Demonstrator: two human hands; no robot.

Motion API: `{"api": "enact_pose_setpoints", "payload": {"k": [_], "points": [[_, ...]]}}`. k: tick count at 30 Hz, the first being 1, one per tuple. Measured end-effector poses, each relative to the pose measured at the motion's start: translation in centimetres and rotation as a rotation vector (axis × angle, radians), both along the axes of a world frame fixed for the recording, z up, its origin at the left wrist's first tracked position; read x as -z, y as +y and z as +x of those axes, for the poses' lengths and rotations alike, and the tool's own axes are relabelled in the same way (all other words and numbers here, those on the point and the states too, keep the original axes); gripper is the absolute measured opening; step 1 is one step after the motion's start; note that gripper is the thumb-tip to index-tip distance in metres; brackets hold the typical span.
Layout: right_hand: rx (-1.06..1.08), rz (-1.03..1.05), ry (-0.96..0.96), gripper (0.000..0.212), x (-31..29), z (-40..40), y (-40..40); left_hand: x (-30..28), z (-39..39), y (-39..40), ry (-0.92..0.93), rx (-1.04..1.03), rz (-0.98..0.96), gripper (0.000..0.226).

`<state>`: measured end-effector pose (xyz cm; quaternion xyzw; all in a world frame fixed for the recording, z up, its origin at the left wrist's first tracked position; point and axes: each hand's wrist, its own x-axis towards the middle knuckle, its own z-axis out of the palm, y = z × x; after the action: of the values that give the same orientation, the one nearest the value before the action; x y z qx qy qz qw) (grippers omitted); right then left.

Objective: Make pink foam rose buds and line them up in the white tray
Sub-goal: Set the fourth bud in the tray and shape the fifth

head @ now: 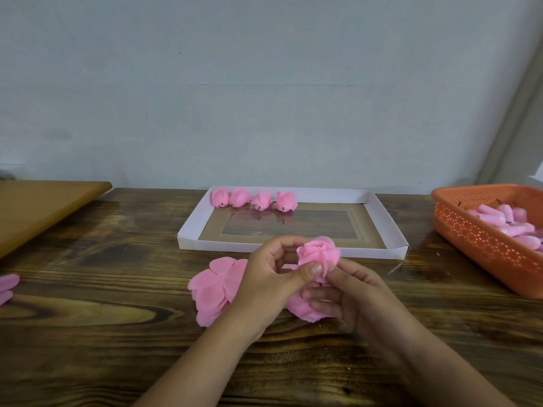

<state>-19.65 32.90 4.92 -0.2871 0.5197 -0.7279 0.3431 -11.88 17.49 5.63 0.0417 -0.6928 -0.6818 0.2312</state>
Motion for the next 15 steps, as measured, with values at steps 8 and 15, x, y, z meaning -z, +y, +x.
{"api": "enact_pose_setpoints", "payload": {"k": [8, 15], "points": [[0.173, -0.124, 0.190, 0.025, -0.11, 0.43, -0.20, -0.14, 0.19, -0.26, 0.008, 0.066, -0.069, 0.054], [0.277, -0.107, 0.387, 0.031, -0.40, 0.81, -0.15, -0.17, 0.29, -0.13, 0.010, 0.003, -0.181, 0.053]]}}
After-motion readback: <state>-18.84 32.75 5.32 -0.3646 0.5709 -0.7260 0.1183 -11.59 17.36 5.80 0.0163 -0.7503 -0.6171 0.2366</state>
